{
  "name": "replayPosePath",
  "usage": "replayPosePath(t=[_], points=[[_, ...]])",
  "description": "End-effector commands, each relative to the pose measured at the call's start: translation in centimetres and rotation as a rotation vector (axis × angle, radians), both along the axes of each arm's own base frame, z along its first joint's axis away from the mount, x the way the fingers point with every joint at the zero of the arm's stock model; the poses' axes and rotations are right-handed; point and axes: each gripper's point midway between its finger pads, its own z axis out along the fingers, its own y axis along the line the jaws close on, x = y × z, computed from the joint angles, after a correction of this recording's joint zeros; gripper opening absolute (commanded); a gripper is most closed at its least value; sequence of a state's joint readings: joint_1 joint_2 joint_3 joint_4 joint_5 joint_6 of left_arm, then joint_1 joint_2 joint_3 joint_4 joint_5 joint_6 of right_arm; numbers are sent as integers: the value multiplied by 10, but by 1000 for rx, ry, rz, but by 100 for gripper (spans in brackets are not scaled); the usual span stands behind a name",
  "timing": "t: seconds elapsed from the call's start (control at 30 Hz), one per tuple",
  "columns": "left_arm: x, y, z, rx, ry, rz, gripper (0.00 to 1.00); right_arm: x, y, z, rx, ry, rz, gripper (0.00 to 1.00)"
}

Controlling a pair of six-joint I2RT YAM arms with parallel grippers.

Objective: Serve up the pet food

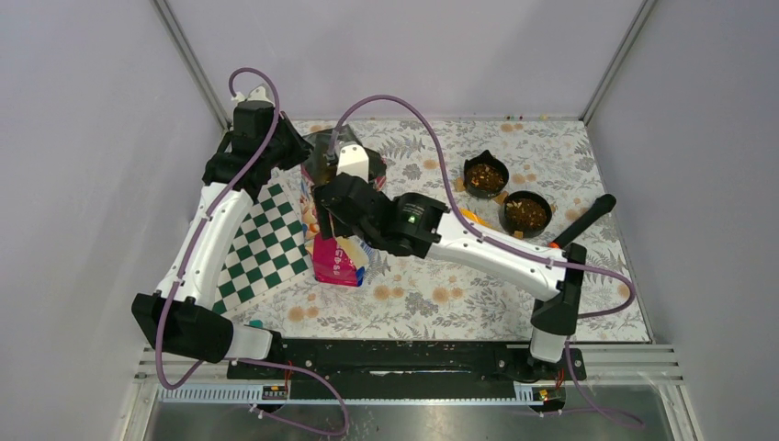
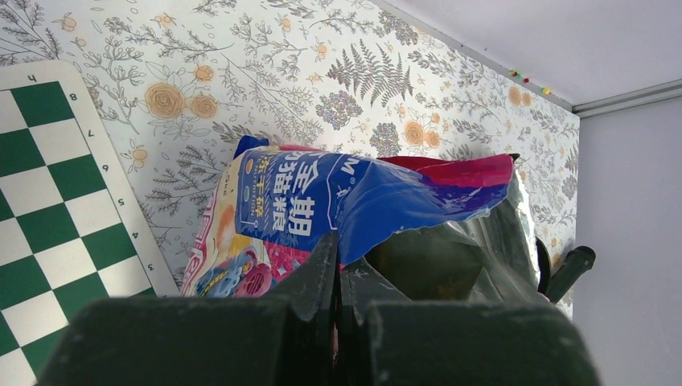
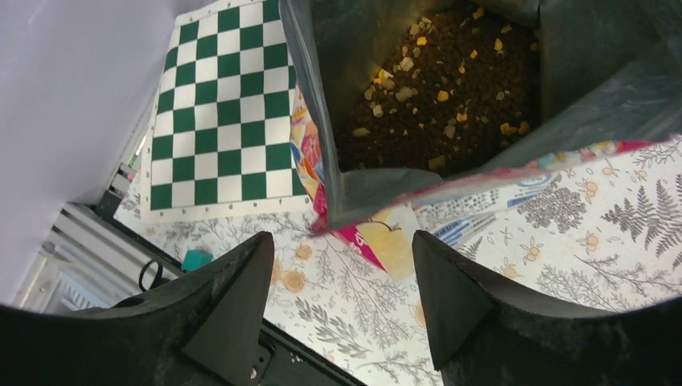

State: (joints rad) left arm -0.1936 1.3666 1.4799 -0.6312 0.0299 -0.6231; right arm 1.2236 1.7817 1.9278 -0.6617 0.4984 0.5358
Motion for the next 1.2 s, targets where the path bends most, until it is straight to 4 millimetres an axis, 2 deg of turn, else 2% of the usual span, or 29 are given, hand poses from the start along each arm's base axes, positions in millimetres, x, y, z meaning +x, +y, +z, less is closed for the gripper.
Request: replayPosePath(t=[0.0,0.13,0.27,0.3,0.4,0.5,0.53,0.67,0.77,0.9,0.97,1.03,1.17], points=[[2,1,73,-79,-235,8,0,12,10,24,61,-42,-83,70],[1,6,75,-61,-237,15,0,26,18,19,48,-68,-147,67],[0,10,74,-52,-227,17,0,31,13,15,20,-69,-203,56],[-1,11,74,-48,-227,14,0,31,10,14,8,-68,-207,50],[0,17,72,-46,-221,29,0,27,-2,5,-42,-58,-205,26],[1,14,68,-67,-211,15,0,24,-15,1,-83,-64,-195,2],[1,14,67,-71,-207,11,4,23,-19,-1,-112,-76,-168,0],[-2,7,72,-76,-232,-38,20,8,-21,19,-125,-129,79,0],[-1,-4,71,-85,-249,-110,34,-4,-30,47,-82,-184,282,0],[2,-17,57,-94,-206,-191,45,-9,-65,73,-82,-216,404,0],[4,-22,56,-113,-196,-214,48,-11,-79,77,-84,-228,462,0],[4,-30,65,-147,-224,-252,50,-11,-93,77,-112,-249,507,0],[1,-48,81,-209,-285,-352,54,-20,-113,64,-183,-260,603,0]])
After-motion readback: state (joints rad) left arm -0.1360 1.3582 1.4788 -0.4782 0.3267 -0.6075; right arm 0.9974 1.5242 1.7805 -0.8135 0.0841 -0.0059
